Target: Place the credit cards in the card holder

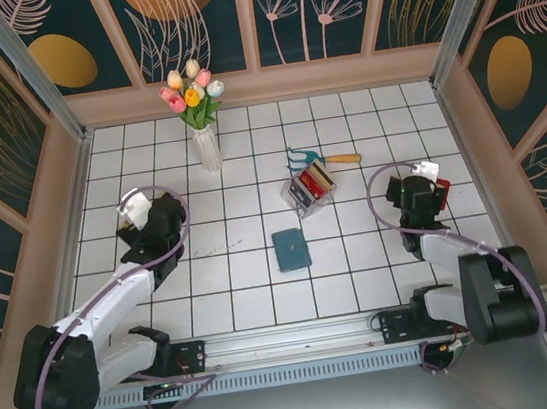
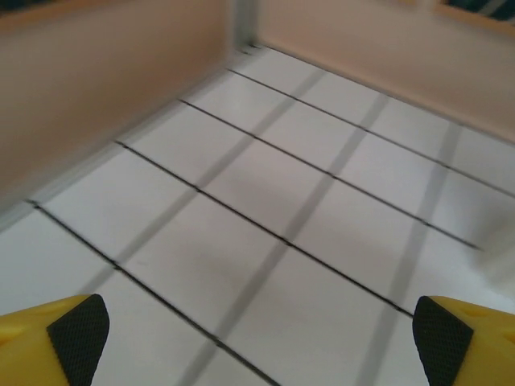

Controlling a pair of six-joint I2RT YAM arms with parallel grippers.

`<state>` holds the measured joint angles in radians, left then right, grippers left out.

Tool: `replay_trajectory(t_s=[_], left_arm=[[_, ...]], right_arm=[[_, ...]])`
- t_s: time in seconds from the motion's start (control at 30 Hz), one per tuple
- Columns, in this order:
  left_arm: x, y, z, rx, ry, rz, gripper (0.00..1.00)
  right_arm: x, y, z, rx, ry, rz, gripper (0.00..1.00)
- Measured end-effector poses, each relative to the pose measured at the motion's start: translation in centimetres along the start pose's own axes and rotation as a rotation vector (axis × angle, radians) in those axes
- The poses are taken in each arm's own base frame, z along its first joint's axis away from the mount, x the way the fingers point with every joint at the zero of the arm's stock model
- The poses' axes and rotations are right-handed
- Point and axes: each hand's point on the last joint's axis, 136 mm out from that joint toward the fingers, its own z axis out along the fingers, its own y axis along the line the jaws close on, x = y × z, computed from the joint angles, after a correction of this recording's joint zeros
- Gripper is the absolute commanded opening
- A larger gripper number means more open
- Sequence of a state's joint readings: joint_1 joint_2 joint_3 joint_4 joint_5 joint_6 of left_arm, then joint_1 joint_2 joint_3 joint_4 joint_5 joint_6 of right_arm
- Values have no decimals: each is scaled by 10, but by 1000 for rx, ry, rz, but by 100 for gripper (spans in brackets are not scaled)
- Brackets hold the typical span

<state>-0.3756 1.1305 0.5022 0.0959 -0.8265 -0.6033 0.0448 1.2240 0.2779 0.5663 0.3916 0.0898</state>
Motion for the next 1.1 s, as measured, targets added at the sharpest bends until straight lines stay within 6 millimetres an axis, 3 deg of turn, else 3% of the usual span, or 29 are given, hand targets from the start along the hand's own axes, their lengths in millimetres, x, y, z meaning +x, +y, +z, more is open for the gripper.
replay_trajectory(t_s=[0.1, 0.2, 0.33, 0.4, 0.53, 0.73, 1.1], left_arm=[[3, 23, 18, -84, -19, 80, 99], [-6, 17, 29, -67, -103, 139, 99], [9, 21, 42, -17, -158, 196, 98], [17, 23, 46, 12, -165, 218, 99], [11, 12, 58, 105, -190, 210, 99], [-9, 5, 57, 206, -264, 146, 99], [-8, 5, 56, 255, -279, 121, 99]], right_arm=[[-9, 10, 12, -79, -61, 9, 87], [-10, 29, 19, -178, -87, -4, 87], [-9, 46, 21, -274, -129, -16, 92], [-8, 47, 19, -290, -149, -11, 99], [-16, 48, 18, -302, -183, -8, 99], [-24, 49, 16, -312, -216, -2, 99], [-25, 50, 16, -318, -220, -1, 99]])
